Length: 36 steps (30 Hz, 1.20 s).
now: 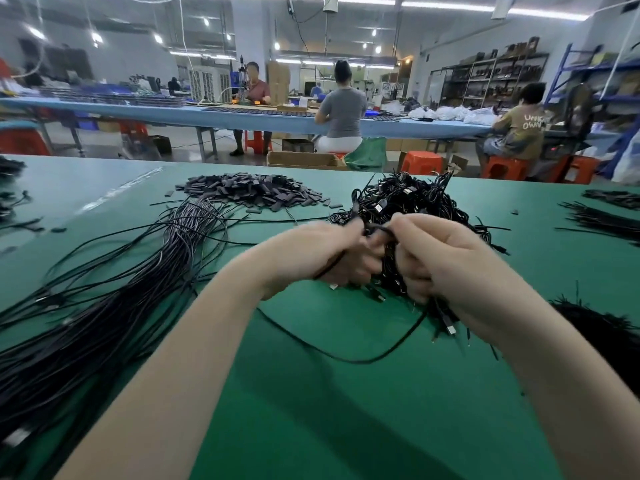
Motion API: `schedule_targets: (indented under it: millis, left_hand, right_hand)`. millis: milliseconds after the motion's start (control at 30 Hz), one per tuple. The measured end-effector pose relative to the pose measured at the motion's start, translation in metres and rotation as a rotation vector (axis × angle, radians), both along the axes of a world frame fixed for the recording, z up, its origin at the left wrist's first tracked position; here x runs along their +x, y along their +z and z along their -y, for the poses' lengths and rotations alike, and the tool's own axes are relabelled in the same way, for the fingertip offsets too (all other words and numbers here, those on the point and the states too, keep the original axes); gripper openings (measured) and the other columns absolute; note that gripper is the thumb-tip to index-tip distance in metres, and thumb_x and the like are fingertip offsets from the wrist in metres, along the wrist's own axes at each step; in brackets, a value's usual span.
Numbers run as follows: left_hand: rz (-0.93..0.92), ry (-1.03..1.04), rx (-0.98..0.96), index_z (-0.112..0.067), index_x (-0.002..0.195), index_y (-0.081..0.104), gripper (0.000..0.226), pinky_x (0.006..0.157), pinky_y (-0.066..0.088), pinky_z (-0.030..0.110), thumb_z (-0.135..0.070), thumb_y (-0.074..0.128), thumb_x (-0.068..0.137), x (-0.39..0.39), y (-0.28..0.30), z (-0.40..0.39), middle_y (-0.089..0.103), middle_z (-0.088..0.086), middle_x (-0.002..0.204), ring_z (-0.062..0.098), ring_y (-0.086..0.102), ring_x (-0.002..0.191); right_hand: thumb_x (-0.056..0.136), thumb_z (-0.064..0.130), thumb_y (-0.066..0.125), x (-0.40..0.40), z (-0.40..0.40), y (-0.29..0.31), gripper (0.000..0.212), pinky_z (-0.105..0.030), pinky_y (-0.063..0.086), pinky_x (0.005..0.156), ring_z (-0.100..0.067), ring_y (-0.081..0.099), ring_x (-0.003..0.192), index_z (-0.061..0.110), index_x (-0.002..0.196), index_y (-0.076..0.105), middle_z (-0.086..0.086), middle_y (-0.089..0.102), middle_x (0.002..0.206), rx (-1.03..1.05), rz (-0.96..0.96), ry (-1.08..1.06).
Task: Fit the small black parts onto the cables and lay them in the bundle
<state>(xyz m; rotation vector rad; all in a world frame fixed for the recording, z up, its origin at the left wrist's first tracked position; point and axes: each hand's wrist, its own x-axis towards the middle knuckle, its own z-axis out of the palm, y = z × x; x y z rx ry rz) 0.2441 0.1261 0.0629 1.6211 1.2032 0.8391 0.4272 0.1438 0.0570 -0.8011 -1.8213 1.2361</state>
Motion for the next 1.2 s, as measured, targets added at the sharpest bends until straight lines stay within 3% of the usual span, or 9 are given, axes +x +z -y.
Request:
schedule_targets:
  millis: [200,333,467,533,633,800,900,1067,1200]
  left_hand:
    - [0.947,-0.008,0.111,-0.011,0.103,0.071,0.055,0.071,0.058,0.022,-0.042,0.026,0.103,-0.016,0.024,0.005,0.075,0.004,0.095,0.014,0.071,0.083]
    - [0.546,-0.308,0.101,-0.015,0.074,0.074,0.047,0.054,0.051,0.021,-0.044,0.042,0.094,-0.044,0.032,0.029,0.067,0.002,0.061,0.015,0.063,0.053]
    - [-0.188,-0.29,-0.101,-0.017,0.1,0.075,0.047,0.06,0.052,0.019,-0.049,0.04,0.098,-0.042,0.019,0.02,0.076,0.006,0.09,0.016,0.07,0.073]
    - [-0.136,-0.077,-0.032,-0.018,0.113,0.068,0.043,0.073,0.055,0.021,-0.043,0.035,0.101,-0.025,0.009,0.008,0.075,0.002,0.102,0.015,0.071,0.088]
    - [0.383,0.052,0.03,-0.014,0.116,0.063,0.039,0.086,0.054,0.027,-0.037,0.035,0.101,-0.01,0.003,-0.003,0.073,0.004,0.108,0.016,0.067,0.097]
    - [0.852,-0.042,0.121,-0.016,0.095,0.074,0.05,0.061,0.053,0.018,-0.041,0.032,0.101,-0.019,0.019,0.005,0.071,-0.004,0.076,0.008,0.066,0.068]
    - [0.773,-0.234,0.098,-0.02,0.067,0.067,0.045,0.049,0.042,0.017,-0.04,0.039,0.096,-0.034,0.025,0.015,0.05,-0.01,0.048,0.006,0.047,0.044]
    - [-0.275,-0.242,-0.075,-0.02,0.096,0.075,0.047,0.049,0.038,0.016,-0.05,0.039,0.097,-0.03,0.008,0.011,0.073,0.001,0.072,0.009,0.055,0.049]
    - [0.165,0.064,-0.048,-0.019,0.13,0.056,0.046,0.067,0.049,0.018,-0.044,0.03,0.101,-0.005,-0.003,-0.005,0.075,-0.005,0.093,0.004,0.063,0.065]
  right_hand:
    - [0.098,0.042,0.043,-0.027,0.007,-0.038,0.031,-0.024,0.043,0.057,-0.011,0.041,0.052,0.025,0.086,0.067,0.008,0.041,0.058,-0.181,0.137,0.439]
    - [0.09,0.051,0.051,-0.019,-0.015,-0.048,0.043,-0.026,0.034,0.054,-0.014,0.038,0.055,0.014,0.069,0.055,0.001,0.041,0.059,-0.054,0.381,0.034]
    - [0.086,0.05,0.059,-0.006,-0.017,-0.024,0.049,-0.018,0.028,0.044,-0.008,0.031,0.045,0.006,0.068,0.048,0.0,0.037,0.056,0.191,0.121,-0.286]
    - [0.094,0.043,0.052,-0.009,-0.005,-0.012,0.038,-0.017,0.028,0.045,-0.006,0.033,0.047,0.015,0.068,0.051,0.005,0.039,0.056,0.265,0.002,-0.235]
    - [0.101,0.029,0.043,-0.026,0.009,-0.018,0.027,-0.014,0.031,0.046,-0.002,0.037,0.047,0.019,0.082,0.06,0.013,0.044,0.053,0.227,-0.005,0.034]
    - [0.101,0.037,0.04,-0.029,-0.014,-0.062,0.03,-0.024,0.032,0.051,-0.011,0.033,0.05,0.024,0.083,0.059,0.006,0.037,0.059,-0.133,0.212,0.253]
    - [0.096,0.046,0.046,-0.014,-0.035,-0.077,0.036,-0.025,0.029,0.05,-0.01,0.032,0.048,0.02,0.074,0.058,0.006,0.036,0.059,-0.128,0.444,0.039]
    - [0.092,0.048,0.053,-0.005,-0.034,-0.042,0.047,-0.018,0.026,0.041,-0.005,0.031,0.041,0.006,0.071,0.051,0.01,0.038,0.05,0.165,0.159,-0.406]
    - [0.101,0.027,0.042,-0.02,0.002,-0.01,0.034,-0.013,0.03,0.044,0.001,0.037,0.044,0.018,0.071,0.055,0.016,0.046,0.051,0.243,-0.034,-0.181]
